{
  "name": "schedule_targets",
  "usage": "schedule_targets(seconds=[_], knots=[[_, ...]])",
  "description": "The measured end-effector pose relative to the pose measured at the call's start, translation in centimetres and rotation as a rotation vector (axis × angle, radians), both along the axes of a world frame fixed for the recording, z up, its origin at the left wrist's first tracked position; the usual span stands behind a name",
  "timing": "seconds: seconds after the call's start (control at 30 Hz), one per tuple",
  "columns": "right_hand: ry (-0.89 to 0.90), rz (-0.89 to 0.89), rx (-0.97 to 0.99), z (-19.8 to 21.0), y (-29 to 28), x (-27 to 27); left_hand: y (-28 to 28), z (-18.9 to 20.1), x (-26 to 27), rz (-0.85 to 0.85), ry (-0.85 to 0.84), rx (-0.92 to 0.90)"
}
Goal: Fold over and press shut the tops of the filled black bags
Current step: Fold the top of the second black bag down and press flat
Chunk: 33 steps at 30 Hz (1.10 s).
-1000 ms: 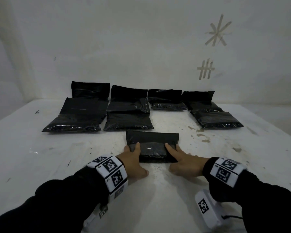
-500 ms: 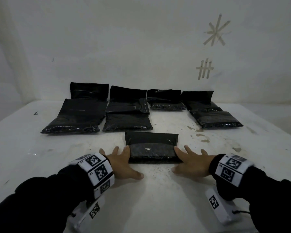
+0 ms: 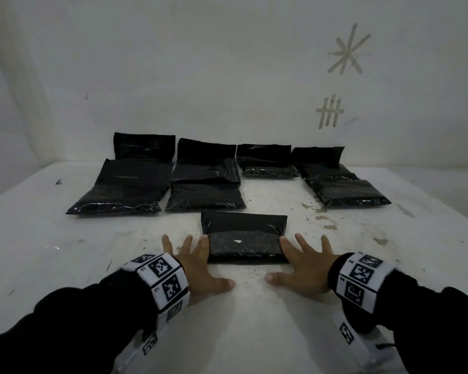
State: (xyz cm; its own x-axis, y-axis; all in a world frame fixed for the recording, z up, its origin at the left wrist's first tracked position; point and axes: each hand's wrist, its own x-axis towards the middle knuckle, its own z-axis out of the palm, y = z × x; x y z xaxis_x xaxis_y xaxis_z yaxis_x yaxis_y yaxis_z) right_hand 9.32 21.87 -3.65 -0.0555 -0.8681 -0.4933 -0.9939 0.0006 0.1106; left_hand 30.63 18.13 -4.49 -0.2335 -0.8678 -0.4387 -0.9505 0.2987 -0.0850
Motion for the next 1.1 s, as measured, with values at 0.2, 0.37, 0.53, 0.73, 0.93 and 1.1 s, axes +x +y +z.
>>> schedule_targets(seconds=[0.2, 0.37, 0.53, 0.73, 0.93, 1.1], knots=[[-0.027, -0.033, -0.005, 0.0, -0.1, -0.1, -0.1, -0.3, 0.1, -0.039, -0.030, -0.031], [-0.025, -0.033, -0.027, 0.0, -0.2, 0.0, -0.1, -0.1, 0.1, -0.039, -0.008, -0.017], [-0.249, -0.136, -0.060, 0.7, -0.3, -0.2, -0.9, -0.3, 0.4, 0.012, 0.088, -0.010], [-0.134, -0.063, -0.022, -0.3, -0.7, -0.3, -0.8, -0.6, 0.5, -0.002, 0.096, -0.010], [0.066, -0.011, -0.009, -0.7, -0.8, 0.3, -0.5, -0.7, 0.1, -0.032, 0.021, -0.066], [0.059, -0.023, 0.000, -0.5, -0.7, 0.5, -0.6, -0.6, -0.1, -0.024, 0.001, -0.047]])
